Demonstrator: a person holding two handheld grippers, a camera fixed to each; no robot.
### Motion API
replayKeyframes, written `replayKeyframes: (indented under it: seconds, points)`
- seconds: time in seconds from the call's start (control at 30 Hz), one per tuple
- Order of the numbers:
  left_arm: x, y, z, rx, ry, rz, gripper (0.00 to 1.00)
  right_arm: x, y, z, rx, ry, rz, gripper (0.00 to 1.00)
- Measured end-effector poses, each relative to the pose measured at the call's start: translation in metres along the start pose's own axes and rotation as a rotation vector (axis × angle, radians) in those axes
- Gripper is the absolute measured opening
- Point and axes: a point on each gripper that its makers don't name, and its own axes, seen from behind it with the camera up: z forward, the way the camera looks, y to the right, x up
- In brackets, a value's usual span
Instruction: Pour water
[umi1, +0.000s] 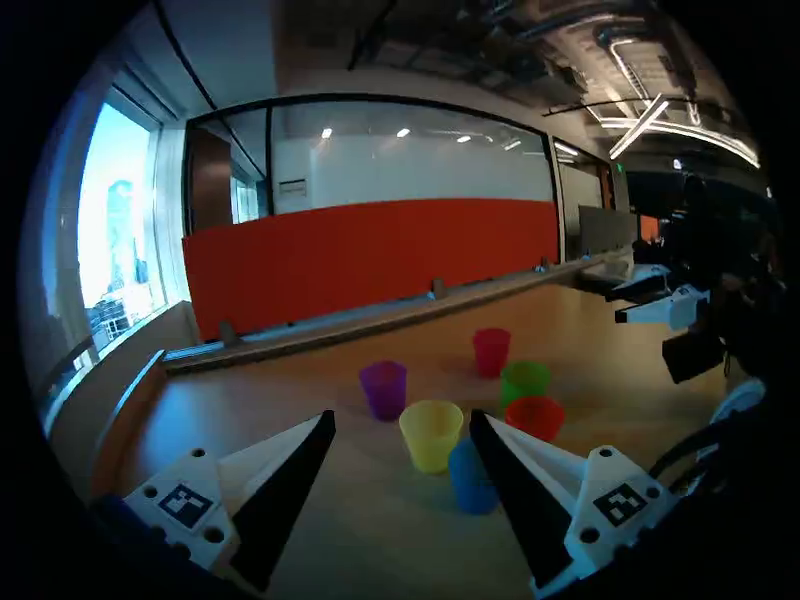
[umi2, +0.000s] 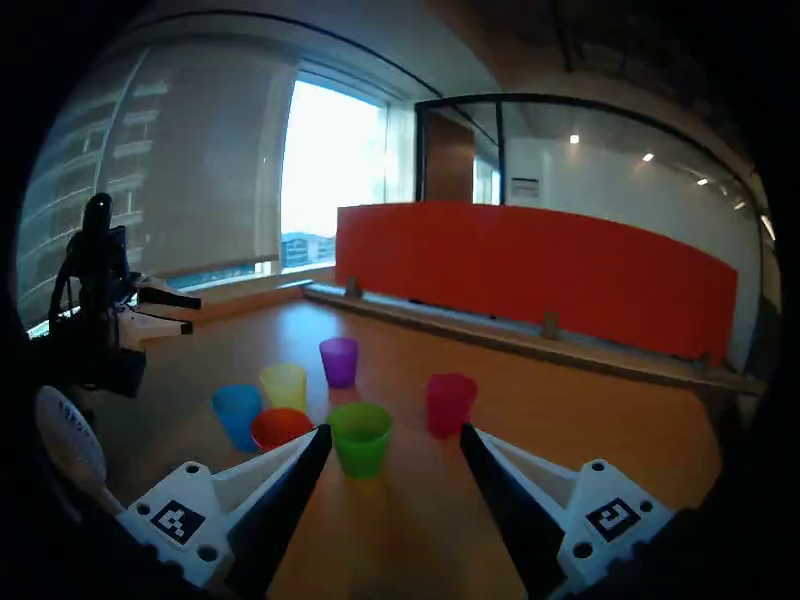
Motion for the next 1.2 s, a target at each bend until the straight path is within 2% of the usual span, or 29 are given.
replayKeyframes:
  seconds: [0.1,0.17,0.3,0.4,0.5,0.6,0.7,0.9,1.1,1.2]
  points:
    - [0.014,-0.007,-0.005,0.066,0.074,-0.038,1.0,0.01,0.016,-0.015,-0.071,0.062,0.01,0.99]
    - [0.015,-0.013,-0.006,0.117,0.107,-0.062,1.0,0.013,0.027,-0.027,-0.122,0.093,0.01,1.0]
    - [0.01,-0.022,-0.006,0.203,0.144,-0.103,1.0,0.018,0.05,-0.05,-0.221,0.147,0.019,1.0]
    - [0.004,-0.026,-0.005,0.246,0.159,-0.116,1.0,0.02,0.065,-0.068,-0.28,0.174,0.018,1.0]
    - [-0.001,-0.03,-0.005,0.287,0.164,-0.106,1.0,0.023,0.082,-0.085,-0.349,0.207,0.018,1.0]
    - [-0.002,-0.035,-0.008,0.34,0.177,-0.092,1.0,0.014,0.098,-0.096,-0.411,0.216,0.03,1.0]
    - [-0.004,-0.035,-0.008,0.371,0.193,-0.104,1.0,0.001,0.109,-0.1,-0.444,0.2,0.053,1.0]
    - [-0.01,-0.033,-0.003,0.379,0.212,-0.141,1.0,-0.016,0.119,-0.103,-0.465,0.191,0.122,1.0]
    - [-0.02,-0.03,0.002,0.391,0.209,-0.129,1.0,-0.024,0.128,-0.103,-0.475,0.197,0.209,0.99]
    - [-0.024,-0.027,0.005,0.388,0.211,-0.122,1.0,-0.023,0.129,-0.104,-0.477,0.2,0.228,0.99]
